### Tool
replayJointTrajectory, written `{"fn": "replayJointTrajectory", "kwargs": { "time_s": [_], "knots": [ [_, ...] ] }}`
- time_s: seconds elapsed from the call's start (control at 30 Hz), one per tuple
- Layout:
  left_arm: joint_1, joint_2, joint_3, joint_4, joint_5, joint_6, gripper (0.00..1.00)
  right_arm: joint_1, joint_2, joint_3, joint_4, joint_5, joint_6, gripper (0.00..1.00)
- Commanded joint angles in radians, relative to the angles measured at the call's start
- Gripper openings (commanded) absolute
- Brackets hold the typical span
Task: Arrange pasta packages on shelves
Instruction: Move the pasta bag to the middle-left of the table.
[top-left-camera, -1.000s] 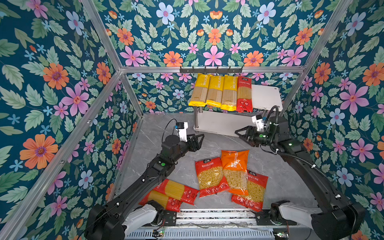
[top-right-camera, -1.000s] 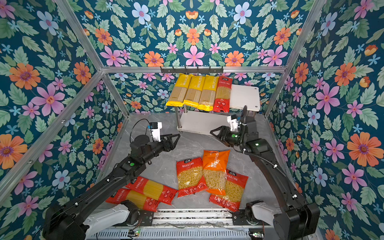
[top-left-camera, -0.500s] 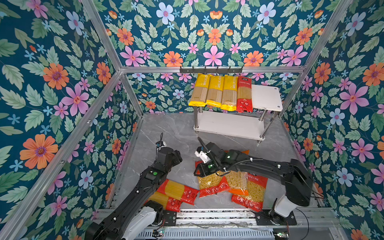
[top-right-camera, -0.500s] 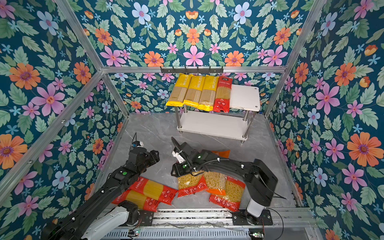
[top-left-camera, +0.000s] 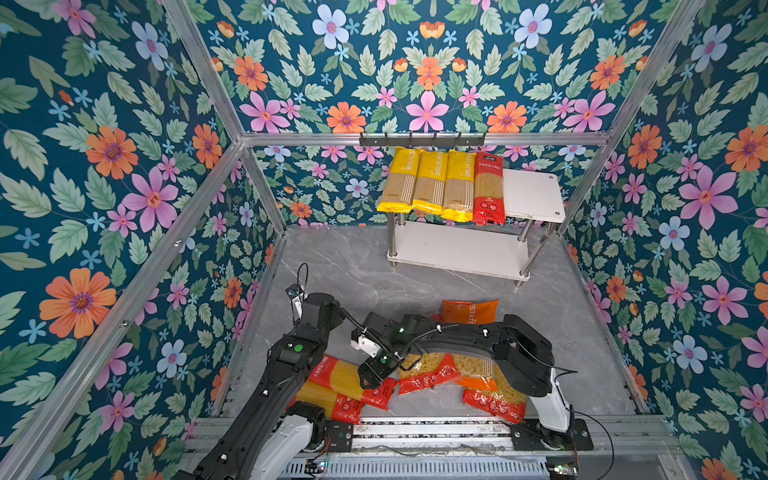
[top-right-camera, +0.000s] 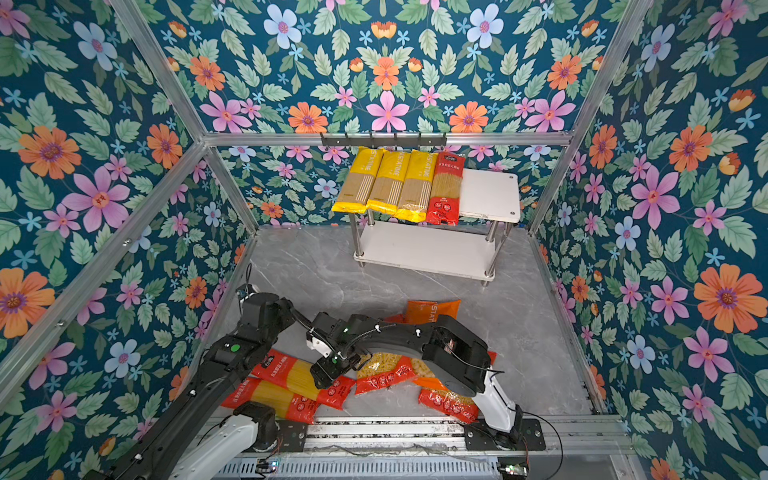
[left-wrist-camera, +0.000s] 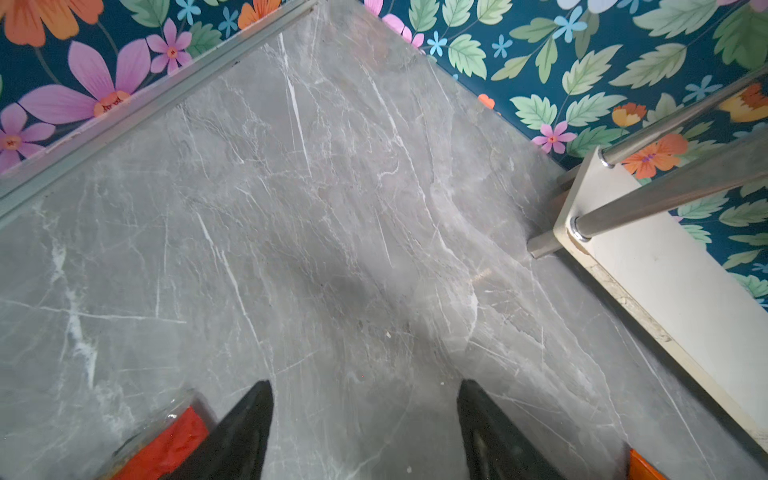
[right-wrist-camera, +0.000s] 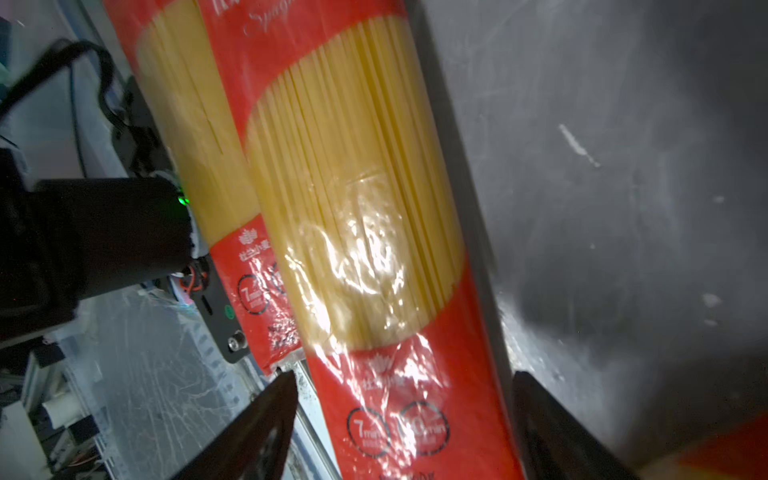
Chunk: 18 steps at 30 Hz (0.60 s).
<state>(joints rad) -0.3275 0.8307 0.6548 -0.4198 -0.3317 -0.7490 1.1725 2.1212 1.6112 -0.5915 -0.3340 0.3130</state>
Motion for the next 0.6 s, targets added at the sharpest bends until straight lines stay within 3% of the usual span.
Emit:
{"fn": "replayJointTrajectory", "kwargs": {
  "time_s": [0.0,0.27,0.57],
  "knots": [
    [0.006,-0.006,0.031,-0.017,-0.033,0.033,0.73,0.015,0.047,0.045,-0.067,0.089,-0.058,0.82],
    [0.007,-0.011,0.060,0.013,0.011,0.048,0.73,0.000,0.164,0.158,-0.165,0.367,-0.062,0.74],
    [0.007,0.007,0.028,0.069,0.063,0.034,0.72,-0.116,0.123,0.126,-0.122,0.363,0.051,0.63]
  ]
}}
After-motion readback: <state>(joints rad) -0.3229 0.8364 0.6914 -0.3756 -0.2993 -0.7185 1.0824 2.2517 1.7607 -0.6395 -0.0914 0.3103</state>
